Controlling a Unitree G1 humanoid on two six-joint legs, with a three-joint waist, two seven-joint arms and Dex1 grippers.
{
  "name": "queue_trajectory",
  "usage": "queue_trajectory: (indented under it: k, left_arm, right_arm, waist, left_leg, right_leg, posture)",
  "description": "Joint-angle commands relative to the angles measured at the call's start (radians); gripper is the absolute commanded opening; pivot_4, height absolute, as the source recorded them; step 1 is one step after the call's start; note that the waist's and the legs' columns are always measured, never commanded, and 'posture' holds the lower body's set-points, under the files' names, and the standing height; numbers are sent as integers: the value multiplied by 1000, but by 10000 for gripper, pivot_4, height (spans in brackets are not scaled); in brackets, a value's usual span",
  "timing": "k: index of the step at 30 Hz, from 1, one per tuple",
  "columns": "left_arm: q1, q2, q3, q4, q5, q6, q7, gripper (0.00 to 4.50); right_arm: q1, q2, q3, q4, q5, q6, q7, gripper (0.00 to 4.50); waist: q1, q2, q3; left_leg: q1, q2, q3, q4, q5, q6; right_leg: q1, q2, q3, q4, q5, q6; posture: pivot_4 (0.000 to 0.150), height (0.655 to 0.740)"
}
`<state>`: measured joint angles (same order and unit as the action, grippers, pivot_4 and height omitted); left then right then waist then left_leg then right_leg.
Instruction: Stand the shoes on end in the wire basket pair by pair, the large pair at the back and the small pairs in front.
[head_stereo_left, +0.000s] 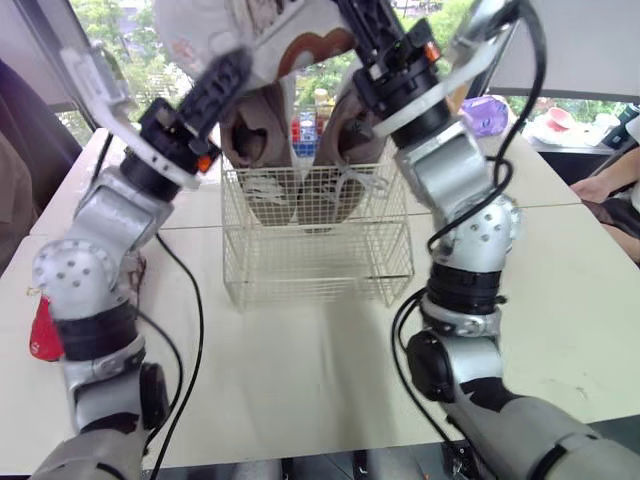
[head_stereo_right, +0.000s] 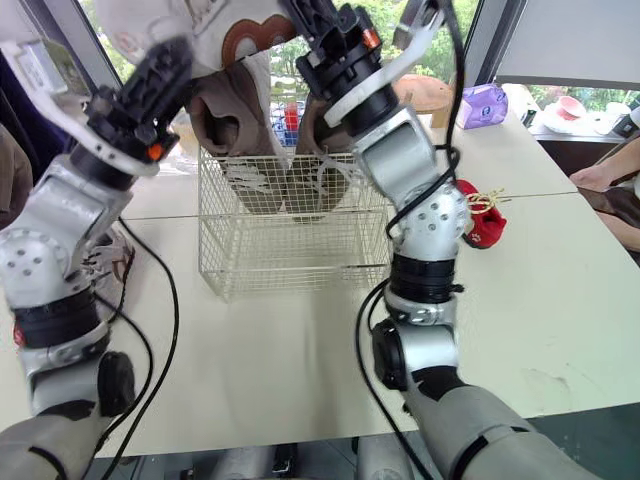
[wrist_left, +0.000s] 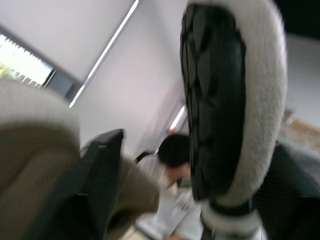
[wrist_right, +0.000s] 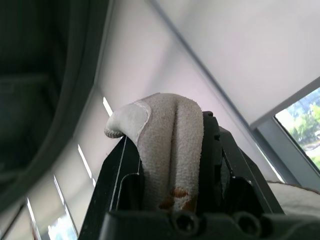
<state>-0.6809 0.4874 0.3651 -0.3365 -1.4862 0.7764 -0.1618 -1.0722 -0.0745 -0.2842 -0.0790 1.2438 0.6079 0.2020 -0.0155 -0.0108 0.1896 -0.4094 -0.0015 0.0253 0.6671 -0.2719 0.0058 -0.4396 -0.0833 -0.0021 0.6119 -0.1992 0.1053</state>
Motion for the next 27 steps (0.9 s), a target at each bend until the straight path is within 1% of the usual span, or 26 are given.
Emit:
queue_trajectory:
  k: [1,3,5,7,9,11,14,16,20,23,26,27]
  left_arm:
    - [99,36,-15,-170,-15,11,168,44551]
    - [185,76,-29,-279,-58,26,227,44551]
    - [298,123,-29,-362,-126,33,268,44551]
    - [400,172,-16,-407,-169,31,272,44551]
    - [481,228,-2,-428,-195,37,241,44551]
    - [518,269,4,-431,-225,23,220,44551]
    - [548,326,7,-429,-240,20,180,44551]
    - [580,366,17,-429,-233,32,145,44551]
    - [650,433,49,-419,-198,45,70,44551]
    - [669,458,55,-396,-179,38,31,44551]
    - [670,464,42,-379,-157,33,6,44551]
    - [674,465,40,-377,-146,34,-3,44935]
  right_arm:
    - [-46,-164,-61,24,19,33,154,12794]
    - [-44,-297,-77,76,5,77,261,12794]
    - [-43,-462,-53,145,-73,100,424,12794]
    - [-40,-594,3,195,-163,98,598,12794]
    - [-56,-695,72,247,-263,67,767,12794]
    - [-80,-752,144,294,-371,4,902,12794]
    - [-90,-782,249,336,-531,-118,1049,12794]
    - [-94,-780,295,363,-616,-197,1110,12794]
    - [-108,-735,338,422,-718,-295,1163,12794]
    - [-73,-690,411,449,-837,-410,1189,12794]
    - [-72,-631,425,516,-864,-452,1223,12794]
    - [-77,-618,426,545,-883,-475,1225,16620]
  waist:
    - [7,0,0]
    - [6,-1,0]
    - [5,-1,0]
    - [4,0,0]
    - [0,0,0]
    - [-5,1,1]
    - [-3,1,1]
    - [-2,1,1]
    - [1,1,1]
    - [3,1,1]
    - [3,1,1]
    - [4,1,1]
  left_leg:
    - [0,-1,0,0,0,0]
    - [1,-1,-1,0,0,0]
    - [0,-2,0,0,0,0]
    - [0,-1,0,-1,-1,1]
    - [0,-1,1,-2,-1,1]
    - [1,1,2,-3,-1,2]
    - [1,1,2,-3,-1,1]
    - [2,1,3,-2,-1,1]
    - [0,0,4,-2,-1,1]
    - [0,0,4,-2,-1,1]
    - [0,-1,4,-2,0,0]
    - [0,0,3,-2,0,0]
  right_leg:
    - [1,-1,0,-1,0,0]
    - [2,-2,0,-4,0,0]
    - [3,-2,0,-7,-2,-3]
    - [3,-2,0,-8,-2,-4]
    - [2,-1,0,-11,-2,-4]
    - [2,1,0,-12,-2,-4]
    - [2,4,1,-12,-2,-5]
    - [2,4,1,-13,-2,-6]
    - [2,3,1,-15,-2,-6]
    - [2,2,1,-15,-2,-6]
    - [2,2,1,-14,-2,-6]
    - [2,2,1,-14,-2,-6]
  posture:
    - [1500,7400]
    - [1500,7400]
    - [1500,7400]
    - [1500,7400]
    - [1500,7400]
    - [1500,7400]
    - [1500,7400]
    - [1500,7400]
    - [1500,7400]
    - [1500,7400]
    - [1500,7400]
    - [1500,7400]
